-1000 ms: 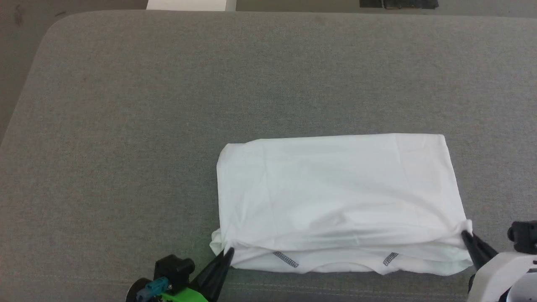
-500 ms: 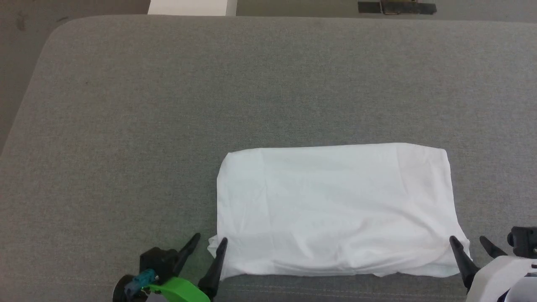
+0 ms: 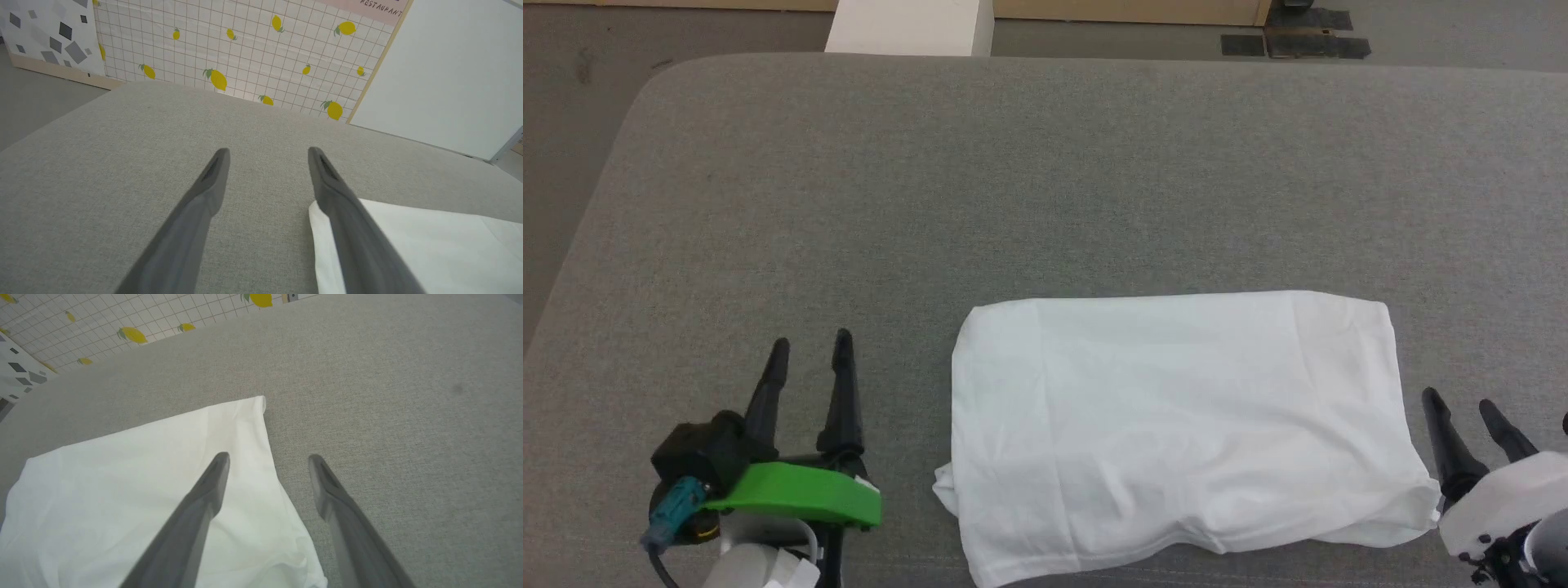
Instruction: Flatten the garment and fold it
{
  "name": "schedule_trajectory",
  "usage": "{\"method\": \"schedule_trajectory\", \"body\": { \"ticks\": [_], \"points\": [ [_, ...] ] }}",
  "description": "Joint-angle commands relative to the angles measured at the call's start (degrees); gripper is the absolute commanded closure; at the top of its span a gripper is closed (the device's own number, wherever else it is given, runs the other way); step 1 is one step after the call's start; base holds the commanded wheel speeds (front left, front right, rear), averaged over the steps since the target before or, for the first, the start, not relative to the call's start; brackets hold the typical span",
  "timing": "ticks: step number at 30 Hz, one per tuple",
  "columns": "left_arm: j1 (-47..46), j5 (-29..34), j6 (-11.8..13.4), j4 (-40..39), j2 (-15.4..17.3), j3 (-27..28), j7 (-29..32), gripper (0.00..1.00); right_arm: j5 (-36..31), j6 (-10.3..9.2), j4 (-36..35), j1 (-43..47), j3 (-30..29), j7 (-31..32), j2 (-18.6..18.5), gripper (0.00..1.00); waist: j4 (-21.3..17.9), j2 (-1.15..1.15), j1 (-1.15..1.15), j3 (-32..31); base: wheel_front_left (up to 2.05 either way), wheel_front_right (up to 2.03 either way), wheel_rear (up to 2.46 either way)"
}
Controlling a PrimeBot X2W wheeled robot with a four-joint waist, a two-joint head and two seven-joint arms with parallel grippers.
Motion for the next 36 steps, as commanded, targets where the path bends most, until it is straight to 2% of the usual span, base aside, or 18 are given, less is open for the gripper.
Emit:
{"method": "schedule_trajectory", "body": {
  "ticks": [1, 6, 11, 19, 25, 26, 27, 29, 30, 31, 36],
  "points": [
    [-0.78, 1.59, -0.33, -0.43, -1.19, 1.91, -0.24, 0.0, 0.62, -0.09, 1.54, -2.13, -0.82, -0.15, 0.22, 0.0, -0.11, 0.0, 0.0, 0.04, 0.0, 0.0, 0.0],
    [-2.66, 7.03, -2.67, -0.2, -4.69, 7.78, -0.25, 0.0, 4.57, -0.09, 11.22, -7.56, -2.86, 1.79, 0.34, 0.0, 0.09, 0.0, 0.0, 0.23, 0.0, 0.0, 0.0],
    [-5.11, 12.03, -4.88, 1.32, -6.32, 11.07, -0.25, 0.0, 5.03, -0.09, 20.15, -12.17, -3.53, 7.74, 0.35, 0.0, 0.49, 0.0, 0.0, 0.47, 0.0, 0.0, 0.0],
    [-6.46, 18.09, -6.69, 2.18, -7.91, 12.72, -0.26, 0.0, 4.03, -0.09, 26.48, -16.77, -2.82, 15.53, 0.36, 0.0, 0.69, 0.0, 0.0, 1.18, 0.0, 0.0, 0.0],
    [-6.53, 19.29, -8.03, 3.05, -8.75, 13.23, -0.26, 0.0, 4.28, -0.09, 29.46, -17.81, -1.65, 21.0, 0.36, 0.0, 0.62, 0.0, 0.0, 1.15, 0.0, 0.0, 0.0],
    [-6.47, 19.36, -8.2, 3.18, -8.85, 13.26, -0.26, 0.0, 4.57, -0.09, 29.85, -17.78, -1.36, 22.06, 0.36, 0.03, 0.61, 0.0, 0.0, 1.12, 0.0, 0.0, 0.0],
    [-6.36, 19.4, -8.41, 3.41, -8.98, 13.29, -0.26, 0.0, 5.4, -0.09, 30.24, -17.75, -0.96, 23.33, 0.36, 0.41, 0.6, 0.0, 0.0, 1.06, 0.0, 0.0, 0.0],
    [-6.16, 19.51, -8.68, 3.63, -9.17, 13.43, -0.26, 0.0, 6.88, -0.09, 30.28, -17.61, -0.18, 24.76, 0.36, 0.7, 0.57, 0.0, 0.0, 0.93, 0.0, 0.0, 0.0],
    [-6.03, 19.51, -8.79, 3.7, -9.26, 13.49, -0.26, 0.0, 7.6, -0.09, 30.09, -17.54, -0.11, 24.82, 0.36, 0.89, 0.55, 0.0, 0.0, 0.89, 0.0, 0.0, 0.0],
    [-5.86, 19.54, -8.9, 3.77, -9.35, 13.56, -0.26, 0.0, 8.03, -0.09, 29.71, -17.47, -0.04, 24.47, 0.36, 1.0, 0.51, 0.0, 0.0, 0.8, 0.0, 0.0, 0.0],
    [-5.15, 19.64, -9.31, 4.06, -9.67, 13.83, -0.26, 0.0, 5.95, -0.09, 28.16, -17.45, -2.39, 20.14, 0.37, 1.0, 0.32, 0.0, 0.0, 0.49, 0.0, 0.0, 0.0]
  ]
}}
